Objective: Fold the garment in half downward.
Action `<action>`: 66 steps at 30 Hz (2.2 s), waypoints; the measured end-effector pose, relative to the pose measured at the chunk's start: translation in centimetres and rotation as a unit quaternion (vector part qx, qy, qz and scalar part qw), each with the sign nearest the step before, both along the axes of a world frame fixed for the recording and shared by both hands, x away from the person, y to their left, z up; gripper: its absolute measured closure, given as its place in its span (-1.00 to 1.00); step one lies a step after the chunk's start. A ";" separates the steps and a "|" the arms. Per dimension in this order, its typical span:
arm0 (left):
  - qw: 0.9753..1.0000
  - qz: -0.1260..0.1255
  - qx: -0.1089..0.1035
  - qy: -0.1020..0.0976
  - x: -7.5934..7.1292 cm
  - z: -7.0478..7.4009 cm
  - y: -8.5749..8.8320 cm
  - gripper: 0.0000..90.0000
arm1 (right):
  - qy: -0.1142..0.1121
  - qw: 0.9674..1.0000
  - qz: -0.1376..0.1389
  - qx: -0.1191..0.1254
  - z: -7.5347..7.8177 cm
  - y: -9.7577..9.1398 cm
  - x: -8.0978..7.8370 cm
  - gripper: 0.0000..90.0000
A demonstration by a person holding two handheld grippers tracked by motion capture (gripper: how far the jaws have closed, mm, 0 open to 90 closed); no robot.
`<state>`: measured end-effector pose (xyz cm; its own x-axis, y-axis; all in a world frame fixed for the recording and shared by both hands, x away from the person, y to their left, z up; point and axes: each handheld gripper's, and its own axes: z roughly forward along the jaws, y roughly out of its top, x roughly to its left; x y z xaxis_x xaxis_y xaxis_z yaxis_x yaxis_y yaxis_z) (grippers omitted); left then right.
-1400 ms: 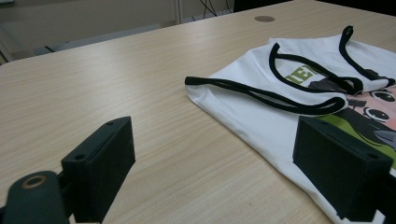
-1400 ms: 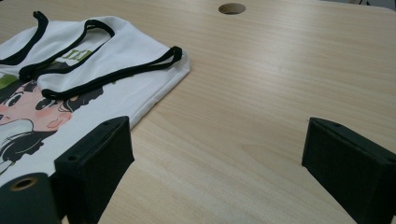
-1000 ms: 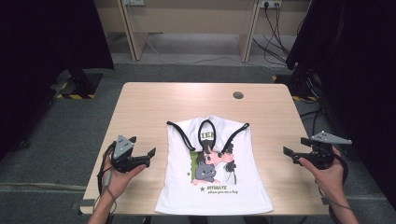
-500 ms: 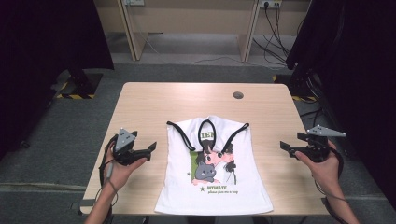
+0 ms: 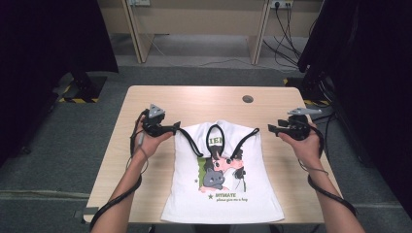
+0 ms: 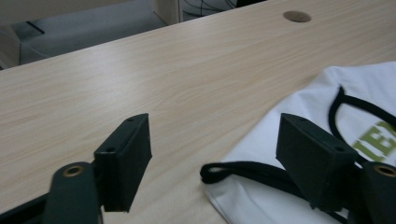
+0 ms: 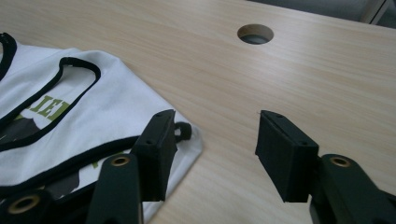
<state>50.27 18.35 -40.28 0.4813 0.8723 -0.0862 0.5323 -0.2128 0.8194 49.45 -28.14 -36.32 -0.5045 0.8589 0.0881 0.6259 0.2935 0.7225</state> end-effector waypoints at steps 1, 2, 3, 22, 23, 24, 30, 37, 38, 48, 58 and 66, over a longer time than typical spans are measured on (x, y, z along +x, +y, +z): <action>1.000 0.002 0.002 0.007 0.5 -0.3 -0.2 -0.36 | 0.003 1.000 -0.001 -0.006 -0.2 0.5 0.5 0.12; 1.000 0.005 0.004 0.012 0.9 -0.6 -0.5 -0.36 | 0.007 1.000 -0.001 -0.010 -0.4 0.9 1.0 0.13; 1.000 0.007 0.003 0.017 1.3 -0.9 -0.7 -0.36 | 0.011 1.000 -0.001 -0.010 -0.6 1.3 1.4 0.13; 0.997 -0.024 0.028 0.072 2.0 -4.1 -2.1 -0.32 | 0.053 0.996 0.025 -0.070 -4.3 5.2 3.7 0.07; 0.997 -0.024 0.028 0.072 2.0 -4.1 -2.1 -0.34 | 0.053 0.996 0.025 -0.070 -4.3 5.2 3.7 0.07; 0.997 -0.024 0.028 0.072 2.0 -4.1 -2.1 -0.34 | 0.053 0.994 0.029 -0.086 -4.7 5.2 3.6 0.07; 0.996 -0.034 0.035 0.077 1.8 -4.2 -2.4 -0.40 | 0.052 0.994 0.030 -0.090 -5.2 4.8 3.4 0.06; 0.996 -0.032 0.036 0.079 1.7 -4.3 -2.6 -0.41 | 0.050 0.995 0.031 -0.074 -5.5 4.4 3.1 0.04; 0.996 -0.032 0.036 0.079 1.7 -4.3 -2.6 -0.41 | 0.049 0.996 0.027 -0.062 -5.7 4.2 3.0 0.04; 0.995 -0.037 0.035 0.084 1.5 -4.1 -2.4 -0.41 | 0.053 0.997 0.015 -0.057 -5.8 3.5 3.0 -0.25; 0.993 -0.071 0.032 0.085 1.1 -3.7 -3.8 0.53 | 0.049 0.998 0.030 -0.040 -5.7 4.5 2.0 0.71; 0.994 -0.071 -0.020 0.082 1.9 -3.1 -4.1 0.79 | 0.093 0.994 0.014 0.048 -5.1 3.4 3.2 0.76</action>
<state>52.21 14.28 -43.40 0.5764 0.7904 -0.2074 0.6268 -0.2647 0.7329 52.64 -24.75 -41.43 -0.4954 0.8279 0.2631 0.7434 0.2475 0.6213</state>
